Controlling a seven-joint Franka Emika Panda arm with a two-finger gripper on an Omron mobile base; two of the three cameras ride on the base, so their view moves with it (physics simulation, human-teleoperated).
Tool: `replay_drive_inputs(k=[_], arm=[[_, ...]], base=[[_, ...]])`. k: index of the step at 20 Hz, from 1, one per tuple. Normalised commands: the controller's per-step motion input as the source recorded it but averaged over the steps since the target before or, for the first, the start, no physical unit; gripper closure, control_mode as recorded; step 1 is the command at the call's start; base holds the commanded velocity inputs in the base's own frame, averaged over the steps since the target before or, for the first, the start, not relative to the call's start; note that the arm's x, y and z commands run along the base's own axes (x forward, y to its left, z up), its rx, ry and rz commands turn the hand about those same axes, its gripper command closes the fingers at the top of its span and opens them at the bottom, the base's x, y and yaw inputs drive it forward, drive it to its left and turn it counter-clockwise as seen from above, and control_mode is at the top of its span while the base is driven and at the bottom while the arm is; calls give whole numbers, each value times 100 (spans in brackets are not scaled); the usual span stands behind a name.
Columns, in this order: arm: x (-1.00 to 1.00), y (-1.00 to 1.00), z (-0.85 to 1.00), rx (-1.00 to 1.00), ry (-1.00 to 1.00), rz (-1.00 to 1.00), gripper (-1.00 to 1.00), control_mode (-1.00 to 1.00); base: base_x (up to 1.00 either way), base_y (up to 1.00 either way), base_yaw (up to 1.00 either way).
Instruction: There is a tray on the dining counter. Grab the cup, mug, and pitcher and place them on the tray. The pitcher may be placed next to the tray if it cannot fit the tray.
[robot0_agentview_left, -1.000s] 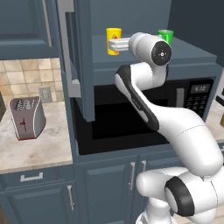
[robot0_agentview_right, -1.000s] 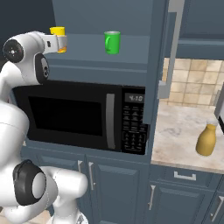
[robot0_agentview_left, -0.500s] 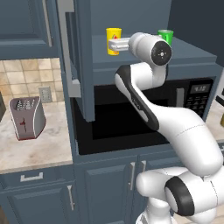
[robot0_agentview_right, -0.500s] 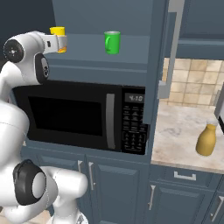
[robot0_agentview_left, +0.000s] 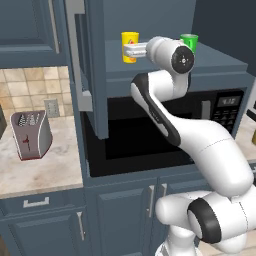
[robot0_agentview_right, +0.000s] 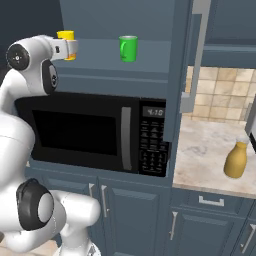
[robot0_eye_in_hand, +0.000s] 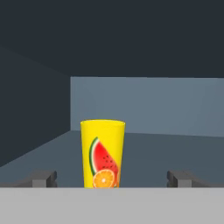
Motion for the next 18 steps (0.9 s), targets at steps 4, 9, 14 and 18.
replay_drive_inputs(k=[4,9,14,18], arm=[[14,0,0,0,0,0,-100,-100],[11,0,0,0,0,0,-100,-100],[7,0,0,0,0,0,-100,-100],[7,0,0,0,0,0,-100,-100]], base=[[0,0,0],[0,0,0],[0,0,0],[0,0,0]])
